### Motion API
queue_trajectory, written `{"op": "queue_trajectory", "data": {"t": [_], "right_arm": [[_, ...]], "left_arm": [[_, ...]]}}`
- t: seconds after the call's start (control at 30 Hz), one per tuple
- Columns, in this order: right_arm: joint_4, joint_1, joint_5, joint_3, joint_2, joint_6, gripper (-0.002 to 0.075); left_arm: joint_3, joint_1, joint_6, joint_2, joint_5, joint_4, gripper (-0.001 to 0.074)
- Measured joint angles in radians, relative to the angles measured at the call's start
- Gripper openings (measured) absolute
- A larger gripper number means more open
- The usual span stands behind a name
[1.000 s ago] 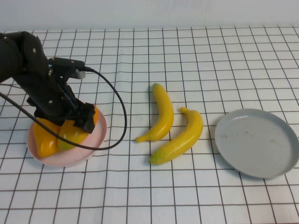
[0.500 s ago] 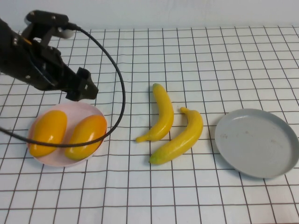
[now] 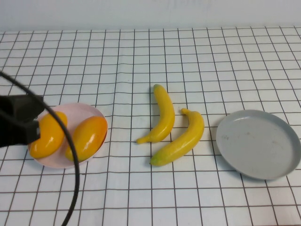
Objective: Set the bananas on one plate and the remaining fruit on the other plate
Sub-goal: Put another type of fruit in the right plate
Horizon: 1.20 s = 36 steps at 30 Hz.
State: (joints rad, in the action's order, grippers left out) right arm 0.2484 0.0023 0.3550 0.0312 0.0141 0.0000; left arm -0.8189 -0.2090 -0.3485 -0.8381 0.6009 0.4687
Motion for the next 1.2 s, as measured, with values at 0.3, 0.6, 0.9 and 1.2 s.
{"op": "queue_trajectory", "data": {"t": [0.3,0.6,0.9,1.2], "right_arm": [[0.000,0.000,0.000,0.000,0.000,0.000,-0.0016],[0.000,0.000,0.000,0.000,0.000,0.000,-0.0016],[0.002,0.000,0.000,0.000,0.000,0.000,-0.0016],[0.002,0.000,0.000,0.000,0.000,0.000,-0.0016]], "left_arm": [[0.134,0.000,0.053,0.167,-0.059,-0.074,0.0002],[0.258,0.000,0.053,0.266,-0.167,-0.119,0.0000],[0.614,0.005,0.145,0.638,-0.460,-0.363,0.0000],[0.804,0.160,0.399,0.847,-0.418,-0.522,0.0000]]}}
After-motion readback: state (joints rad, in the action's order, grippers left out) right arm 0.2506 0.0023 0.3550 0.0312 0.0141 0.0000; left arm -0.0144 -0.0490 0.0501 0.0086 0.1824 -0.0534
